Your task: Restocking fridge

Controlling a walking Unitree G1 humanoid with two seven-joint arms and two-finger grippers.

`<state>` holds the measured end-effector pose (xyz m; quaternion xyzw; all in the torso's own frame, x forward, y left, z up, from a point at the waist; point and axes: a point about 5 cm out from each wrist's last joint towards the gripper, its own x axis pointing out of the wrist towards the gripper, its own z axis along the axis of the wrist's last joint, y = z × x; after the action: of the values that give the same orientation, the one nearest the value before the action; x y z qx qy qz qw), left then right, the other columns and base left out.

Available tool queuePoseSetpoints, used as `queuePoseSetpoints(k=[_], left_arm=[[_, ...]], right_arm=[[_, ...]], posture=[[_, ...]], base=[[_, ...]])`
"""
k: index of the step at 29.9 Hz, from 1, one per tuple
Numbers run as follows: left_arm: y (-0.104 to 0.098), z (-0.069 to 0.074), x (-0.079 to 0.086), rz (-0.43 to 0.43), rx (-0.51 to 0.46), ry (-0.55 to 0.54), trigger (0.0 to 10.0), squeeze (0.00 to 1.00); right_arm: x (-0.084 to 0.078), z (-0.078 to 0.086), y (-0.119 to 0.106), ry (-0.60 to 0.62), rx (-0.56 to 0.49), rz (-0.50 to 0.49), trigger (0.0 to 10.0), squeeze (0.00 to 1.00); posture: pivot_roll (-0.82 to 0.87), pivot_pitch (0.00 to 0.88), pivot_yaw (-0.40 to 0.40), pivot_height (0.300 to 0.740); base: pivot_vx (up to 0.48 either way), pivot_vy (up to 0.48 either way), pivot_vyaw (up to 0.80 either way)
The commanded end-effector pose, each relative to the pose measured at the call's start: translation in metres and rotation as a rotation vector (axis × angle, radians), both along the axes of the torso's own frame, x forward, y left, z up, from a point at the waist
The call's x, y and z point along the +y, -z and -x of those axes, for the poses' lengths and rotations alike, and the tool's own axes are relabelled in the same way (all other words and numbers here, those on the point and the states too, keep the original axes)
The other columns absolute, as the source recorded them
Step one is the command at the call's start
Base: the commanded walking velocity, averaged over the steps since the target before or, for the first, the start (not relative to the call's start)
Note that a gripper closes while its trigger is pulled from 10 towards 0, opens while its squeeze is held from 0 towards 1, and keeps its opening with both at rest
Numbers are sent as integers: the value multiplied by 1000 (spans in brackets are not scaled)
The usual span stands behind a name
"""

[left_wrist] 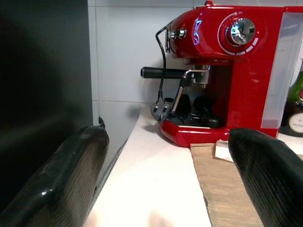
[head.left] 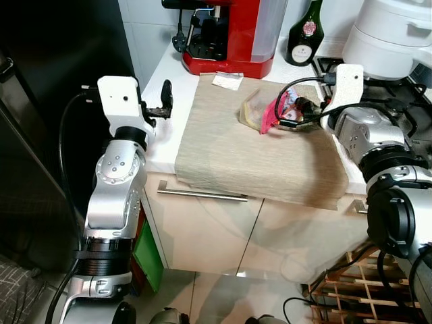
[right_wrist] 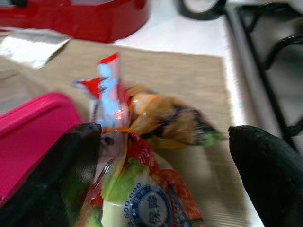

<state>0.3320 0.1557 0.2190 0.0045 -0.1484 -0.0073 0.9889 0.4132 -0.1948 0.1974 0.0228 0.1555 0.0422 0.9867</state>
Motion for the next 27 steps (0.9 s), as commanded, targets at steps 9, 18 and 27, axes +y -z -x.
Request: queuePoseSetpoints(k=[9, 18, 27], left_arm=[[-8, -5, 2, 0, -22, -20, 10000, 0], [-7, -4, 2, 3, -23, -27, 10000, 0], [-5, -4, 0, 11, -20, -24, 10000, 0]], right_arm=[[16, -1, 2, -94, 36, 16, 10000, 0], [15, -6, -27, -128, -36, -1, 10000, 0], [8, -9, -62, -91, -77, -88, 10000, 0]], posture=[[-7, 0, -42, 740], [-4, 0, -51, 740], [-11, 0, -53, 740]], base=[[0, 0, 0], [0, 0, 0], [0, 0, 0]])
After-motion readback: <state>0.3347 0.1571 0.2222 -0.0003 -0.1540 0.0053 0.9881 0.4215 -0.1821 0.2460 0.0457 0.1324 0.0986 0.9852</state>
